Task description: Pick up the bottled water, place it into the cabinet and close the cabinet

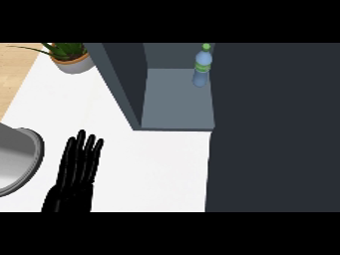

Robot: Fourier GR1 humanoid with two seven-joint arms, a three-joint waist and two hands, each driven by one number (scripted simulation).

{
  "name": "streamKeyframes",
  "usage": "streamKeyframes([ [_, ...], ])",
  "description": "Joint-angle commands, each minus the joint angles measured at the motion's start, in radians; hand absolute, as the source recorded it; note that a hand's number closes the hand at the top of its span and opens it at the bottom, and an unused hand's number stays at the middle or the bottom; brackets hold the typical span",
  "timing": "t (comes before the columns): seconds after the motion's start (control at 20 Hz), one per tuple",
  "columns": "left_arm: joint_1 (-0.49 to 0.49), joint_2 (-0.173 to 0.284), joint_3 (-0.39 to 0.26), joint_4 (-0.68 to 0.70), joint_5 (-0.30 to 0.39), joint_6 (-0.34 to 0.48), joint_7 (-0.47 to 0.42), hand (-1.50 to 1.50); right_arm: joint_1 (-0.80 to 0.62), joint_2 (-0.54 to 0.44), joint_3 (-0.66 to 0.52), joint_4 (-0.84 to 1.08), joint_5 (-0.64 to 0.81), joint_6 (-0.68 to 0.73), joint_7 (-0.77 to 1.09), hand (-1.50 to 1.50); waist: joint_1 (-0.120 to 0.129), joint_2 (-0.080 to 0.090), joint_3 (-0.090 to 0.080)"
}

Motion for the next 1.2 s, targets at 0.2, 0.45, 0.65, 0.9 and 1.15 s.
streamKeyframes([
  [0.2, 0.090, 0.101, 0.110, -0.062, 0.076, -0.075, -0.010, -1.50, -0.156, 0.069, 0.238, -0.175, 0.303, -0.086, 0.165, 1.50, 0.016, -0.002, -0.003],
  [0.45, 0.152, 0.111, 0.103, -0.090, 0.082, -0.104, -0.038, -1.50, -0.290, 0.151, 0.366, -0.128, 0.436, -0.143, 0.281, 1.50, 0.025, -0.001, -0.004],
  [0.65, 0.146, 0.142, 0.151, -0.094, 0.106, -0.135, -0.031, -1.50, -0.401, 0.219, 0.405, -0.094, 0.449, -0.181, 0.367, 1.50, 0.016, -0.002, -0.005],
  [0.9, 0.197, 0.168, 0.177, -0.111, 0.130, -0.180, -0.052, -1.50, -0.554, 0.221, 0.429, -0.011, 0.459, -0.282, 0.426, 1.50, 0.026, 0.000, -0.004],
  [1.15, 0.227, 0.177, 0.187, -0.103, 0.150, -0.223, -0.068, -1.50, -0.686, 0.219, 0.404, 0.035, 0.454, -0.325, 0.459, 1.50, 0.037, 0.004, -0.005],
])
